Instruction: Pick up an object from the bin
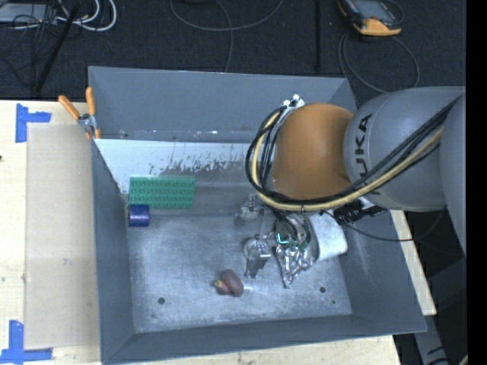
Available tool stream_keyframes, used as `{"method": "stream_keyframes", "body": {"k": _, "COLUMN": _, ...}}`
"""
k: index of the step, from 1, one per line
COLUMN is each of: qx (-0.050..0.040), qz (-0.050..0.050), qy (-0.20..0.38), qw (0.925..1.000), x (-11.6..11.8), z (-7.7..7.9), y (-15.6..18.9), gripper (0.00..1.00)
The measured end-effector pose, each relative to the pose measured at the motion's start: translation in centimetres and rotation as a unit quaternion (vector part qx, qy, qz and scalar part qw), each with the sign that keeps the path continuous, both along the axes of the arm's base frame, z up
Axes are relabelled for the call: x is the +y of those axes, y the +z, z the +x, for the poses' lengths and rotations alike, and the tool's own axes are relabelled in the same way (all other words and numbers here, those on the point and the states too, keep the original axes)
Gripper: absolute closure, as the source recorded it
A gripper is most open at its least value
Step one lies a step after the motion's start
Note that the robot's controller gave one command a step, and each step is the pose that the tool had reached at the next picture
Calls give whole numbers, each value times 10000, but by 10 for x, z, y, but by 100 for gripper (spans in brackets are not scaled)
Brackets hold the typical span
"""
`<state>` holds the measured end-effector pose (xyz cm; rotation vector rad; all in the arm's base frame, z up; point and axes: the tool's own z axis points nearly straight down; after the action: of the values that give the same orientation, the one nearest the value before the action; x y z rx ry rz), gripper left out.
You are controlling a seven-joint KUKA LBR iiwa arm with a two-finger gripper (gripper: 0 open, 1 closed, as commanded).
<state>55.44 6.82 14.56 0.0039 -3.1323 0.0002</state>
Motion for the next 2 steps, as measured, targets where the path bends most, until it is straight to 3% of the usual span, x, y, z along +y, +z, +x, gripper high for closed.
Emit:
{"method": "stream_keyframes", "body": {"k": 1, "qx": -57, "qz": 9, "qy": -25, "qw": 10000, "x": -8, "z": -34, "y": -77, "gripper": 0}}
{"method": "stream_keyframes", "body": {"k": 2, "qx": -57, "qz": 5, "qy": 504, "qw": 9987, "x": 35, "z": -47, "y": -74, "gripper": 0}}
